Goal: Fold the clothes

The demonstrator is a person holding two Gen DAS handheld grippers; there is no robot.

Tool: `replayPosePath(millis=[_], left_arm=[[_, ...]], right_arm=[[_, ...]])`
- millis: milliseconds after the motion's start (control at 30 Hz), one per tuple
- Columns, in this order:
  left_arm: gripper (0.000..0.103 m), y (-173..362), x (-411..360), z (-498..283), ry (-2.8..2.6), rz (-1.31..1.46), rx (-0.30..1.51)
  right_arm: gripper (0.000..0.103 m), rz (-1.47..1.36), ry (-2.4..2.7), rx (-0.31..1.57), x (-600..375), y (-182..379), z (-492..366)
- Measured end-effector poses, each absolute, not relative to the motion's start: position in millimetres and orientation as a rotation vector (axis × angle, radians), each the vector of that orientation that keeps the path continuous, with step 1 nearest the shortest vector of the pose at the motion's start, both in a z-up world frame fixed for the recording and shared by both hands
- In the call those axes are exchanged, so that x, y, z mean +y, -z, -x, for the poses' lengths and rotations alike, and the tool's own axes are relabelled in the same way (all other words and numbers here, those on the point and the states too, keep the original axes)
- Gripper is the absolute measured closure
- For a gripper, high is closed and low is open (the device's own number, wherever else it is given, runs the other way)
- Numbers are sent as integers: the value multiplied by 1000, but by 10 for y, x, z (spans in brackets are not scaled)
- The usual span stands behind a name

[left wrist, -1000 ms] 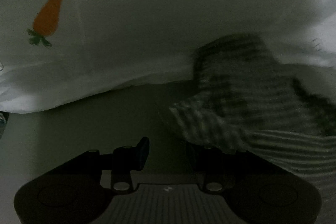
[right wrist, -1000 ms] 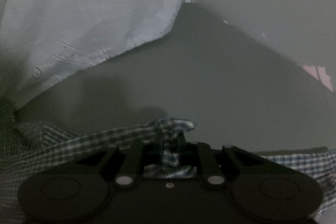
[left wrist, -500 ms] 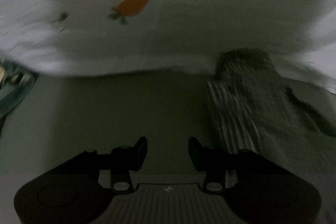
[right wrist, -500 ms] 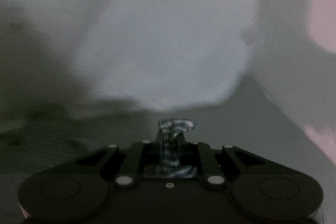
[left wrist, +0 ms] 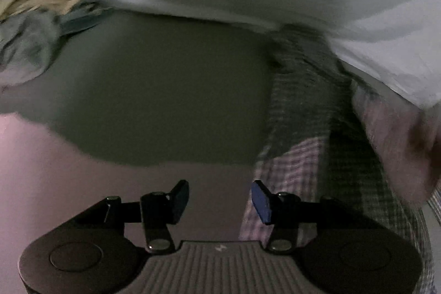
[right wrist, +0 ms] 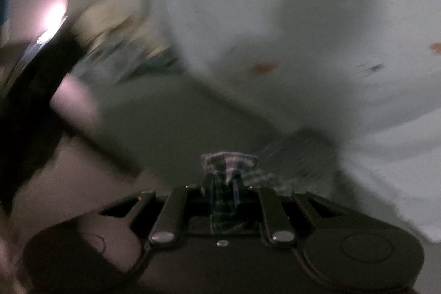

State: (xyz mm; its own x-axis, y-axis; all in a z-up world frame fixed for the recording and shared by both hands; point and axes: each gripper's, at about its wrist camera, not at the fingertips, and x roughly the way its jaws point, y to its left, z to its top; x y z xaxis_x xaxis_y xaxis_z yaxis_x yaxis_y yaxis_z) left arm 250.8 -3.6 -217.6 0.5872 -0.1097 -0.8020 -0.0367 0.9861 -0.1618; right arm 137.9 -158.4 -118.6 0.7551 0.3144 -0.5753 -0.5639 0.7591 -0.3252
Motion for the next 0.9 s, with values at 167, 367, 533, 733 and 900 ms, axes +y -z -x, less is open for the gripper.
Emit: replayPosePath(millis=[167,367,533,733,900], left_arm=[[51,2257,-9,-2225,37,141,992],[50,2291,-100,-2012,88,106,1019],[50,2266,-141,-1905,127,83,993],[49,2288,-200,-1908,165,68,992],[45,2221,-266,-1948,227,67,954]], right_arm=[[90,588,-525,565,-1437,1391,-944],[90,632,-535,550,-1345,1387,-671],[90,651,-581,603,-1282,1425,-537],[75,641,-590,813,-1236,1860,-607],[55,554,-575,861,-1282,1768,-561]])
